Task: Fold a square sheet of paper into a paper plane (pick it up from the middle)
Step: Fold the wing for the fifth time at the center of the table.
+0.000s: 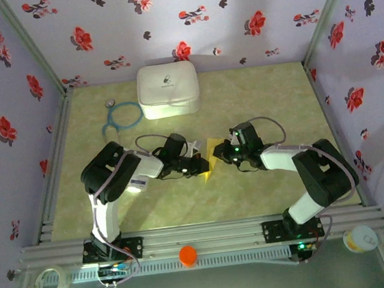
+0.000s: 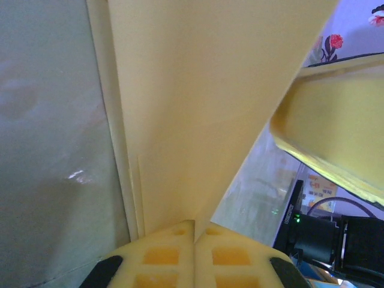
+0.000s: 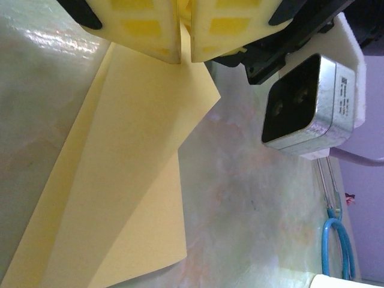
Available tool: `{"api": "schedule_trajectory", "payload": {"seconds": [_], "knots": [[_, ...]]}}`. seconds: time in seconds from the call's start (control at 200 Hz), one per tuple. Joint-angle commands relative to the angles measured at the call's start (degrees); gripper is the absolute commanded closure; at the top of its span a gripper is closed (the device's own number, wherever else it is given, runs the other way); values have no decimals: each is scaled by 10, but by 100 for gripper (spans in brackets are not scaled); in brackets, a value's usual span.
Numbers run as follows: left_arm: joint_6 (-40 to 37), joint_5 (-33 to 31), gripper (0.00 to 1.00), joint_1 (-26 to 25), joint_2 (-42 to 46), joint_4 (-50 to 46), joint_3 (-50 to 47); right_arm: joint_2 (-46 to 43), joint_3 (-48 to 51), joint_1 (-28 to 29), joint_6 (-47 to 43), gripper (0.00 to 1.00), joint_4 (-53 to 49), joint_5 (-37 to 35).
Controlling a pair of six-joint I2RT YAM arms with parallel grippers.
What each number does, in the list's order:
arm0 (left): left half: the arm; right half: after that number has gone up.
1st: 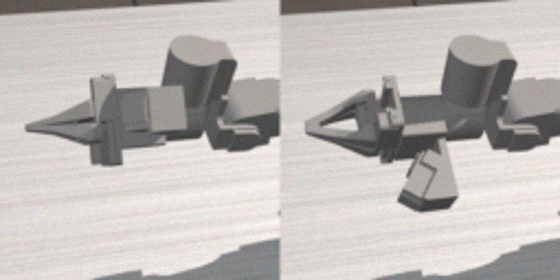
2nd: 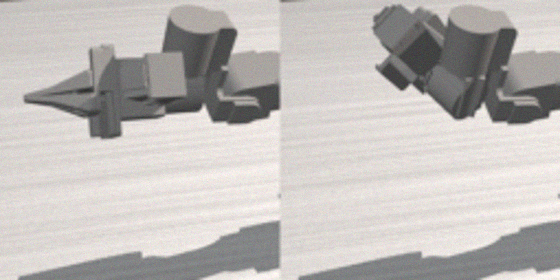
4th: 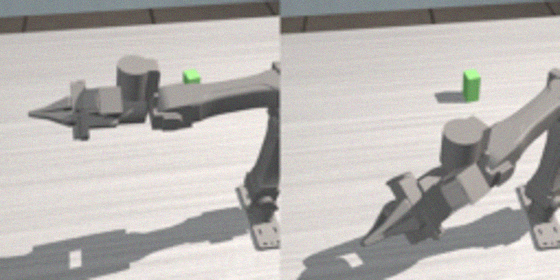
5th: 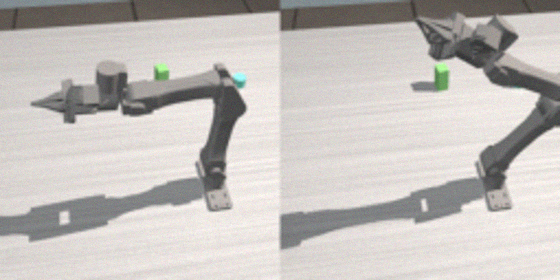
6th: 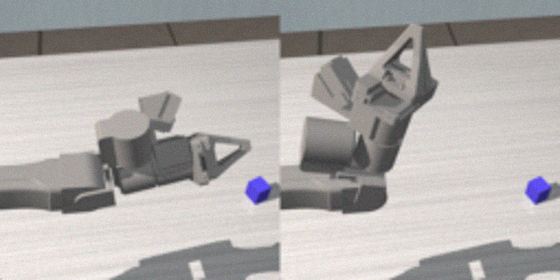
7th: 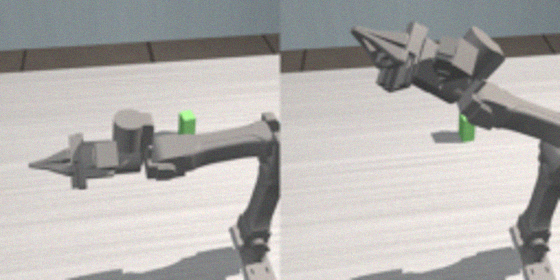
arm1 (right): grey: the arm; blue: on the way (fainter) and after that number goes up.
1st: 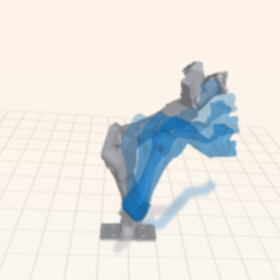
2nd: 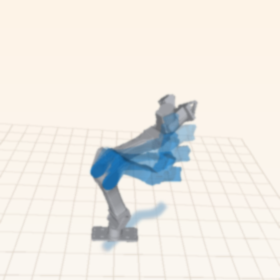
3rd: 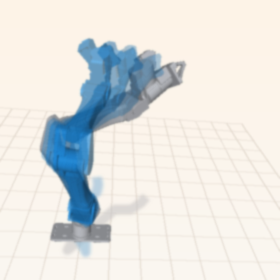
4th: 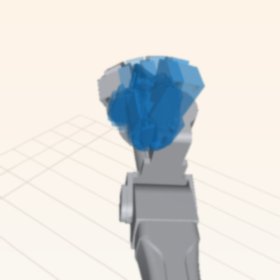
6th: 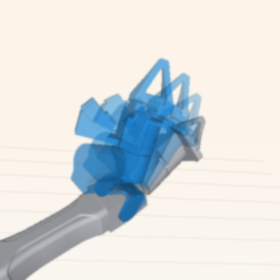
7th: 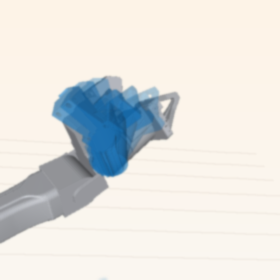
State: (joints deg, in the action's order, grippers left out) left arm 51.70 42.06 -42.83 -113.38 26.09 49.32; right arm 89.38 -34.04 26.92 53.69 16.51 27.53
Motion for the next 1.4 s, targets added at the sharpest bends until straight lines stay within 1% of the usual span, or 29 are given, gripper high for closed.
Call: {"api": "schedule_trajectory", "payload": {"seconds": [0.0, 0.285, 0.595, 0.685, 0.8, 0.94, 1.075, 1.235, 1.395], "knots": [[19, 1, 100, 2, -18, 18, -7, 17, -16, 3, 14, 87, 34, 13], [49, 1, 100, 8, -19, 43, -20, 51, -22, -1, 13, 88, 49, 6], [83, 3, 100, 17, -28, 72, -32, 56, -12, -19, 16, 88, 63, 15], [87, 5, 100, 18, -32, 71, -30, 58, -12, -20, 16, 88, 65, 16], [89, 6, 100, 19, -36, 68, -27, 67, -20, -20, 17, 88, 74, 36], [99, 7, 100, 20, -37, 68, -27, 77, -24, -21, 10, 88, 71, 33], [110, 7, 100, 22, -37, 70, -29, 89, -26, -22, 18, 88, 92, 38], [125, 7, 100, 26, -41, 74, -34, 82, -22, -27, 18, 87, 93, 37], [151, 6, 100, 31, -47, 108, -47, 52, 1, -44, 14, 87, 86, 26]]}}
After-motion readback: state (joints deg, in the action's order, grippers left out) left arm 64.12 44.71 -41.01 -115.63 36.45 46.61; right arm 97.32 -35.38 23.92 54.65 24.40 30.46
